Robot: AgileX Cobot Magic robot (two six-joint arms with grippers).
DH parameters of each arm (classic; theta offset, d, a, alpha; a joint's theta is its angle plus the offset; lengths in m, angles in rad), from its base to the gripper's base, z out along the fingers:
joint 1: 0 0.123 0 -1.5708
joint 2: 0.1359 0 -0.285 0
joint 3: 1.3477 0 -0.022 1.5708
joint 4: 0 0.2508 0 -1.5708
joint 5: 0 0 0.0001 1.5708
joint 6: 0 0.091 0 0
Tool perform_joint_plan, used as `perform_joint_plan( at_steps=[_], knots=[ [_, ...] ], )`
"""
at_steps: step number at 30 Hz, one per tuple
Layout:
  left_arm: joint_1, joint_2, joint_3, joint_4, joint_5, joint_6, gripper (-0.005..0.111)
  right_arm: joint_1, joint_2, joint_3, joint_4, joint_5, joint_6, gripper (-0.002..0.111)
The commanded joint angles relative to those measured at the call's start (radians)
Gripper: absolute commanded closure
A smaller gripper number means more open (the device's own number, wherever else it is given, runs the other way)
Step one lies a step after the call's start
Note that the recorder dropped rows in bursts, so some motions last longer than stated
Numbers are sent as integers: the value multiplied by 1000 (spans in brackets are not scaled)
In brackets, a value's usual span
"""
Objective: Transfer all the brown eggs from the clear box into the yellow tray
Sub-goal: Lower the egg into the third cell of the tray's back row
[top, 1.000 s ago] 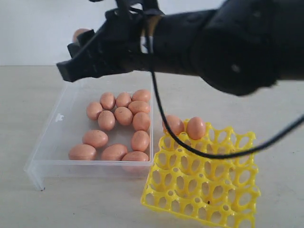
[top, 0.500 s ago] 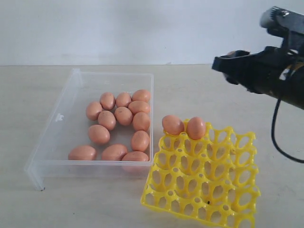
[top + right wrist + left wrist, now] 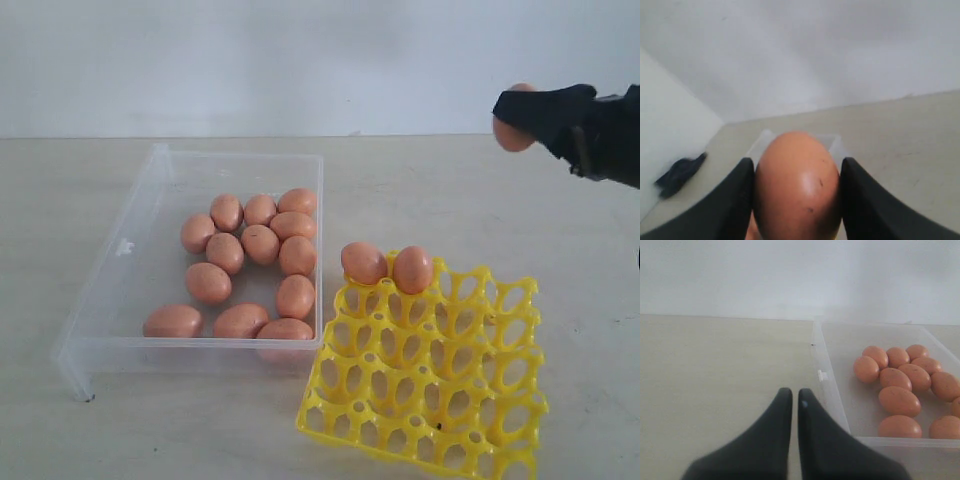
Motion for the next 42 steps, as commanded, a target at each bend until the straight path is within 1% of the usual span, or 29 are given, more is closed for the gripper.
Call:
perform_joint_plan(
  at_steps=[1, 5, 8, 10, 15, 17, 18, 22, 23, 25, 28, 35, 42],
  knots=[
    [3, -2, 3, -3, -6, 2, 103, -41, 101, -41, -234, -144, 90, 108],
    [3, -2, 3, -3, -6, 2, 103, -38, 138, -41, -325, -63, 52, 108],
    [3, -2, 3, -3, -6, 2, 103, -38, 137, -41, -348, 54, -1, 108],
    [3, -2, 3, -3, -6, 2, 103, -38, 137, -41, -358, 118, -3, 108],
    [3, -2, 3, -3, -6, 2, 103, -32, 137, -41, -399, 141, -5, 108],
    [3, -2, 3, -3, -6, 2, 103, -12, 137, -41, -399, 141, -20, 108],
    [3, -2, 3, -3, -6, 2, 103, 20, 137, -41, -399, 141, -69, 108],
    [3, -2, 3, -3, -6, 2, 103, 93, 137, -41, -401, 170, -217, 108],
    [3, -2, 3, -3, -6, 2, 103, 128, 137, -41, -397, 226, -262, 108],
    [3, -2, 3, -3, -6, 2, 103, 155, 138, -41, -374, 309, -274, 108],
    [3, -2, 3, -3, -6, 2, 103, 161, 138, -41, -270, 394, -283, 108],
    [3, -2, 3, -3, -6, 2, 103, 161, 143, -41, -233, 386, -285, 108],
    [3, -2, 3, -3, -6, 2, 103, 161, 247, -41, -224, 259, -325, 108]
  ],
)
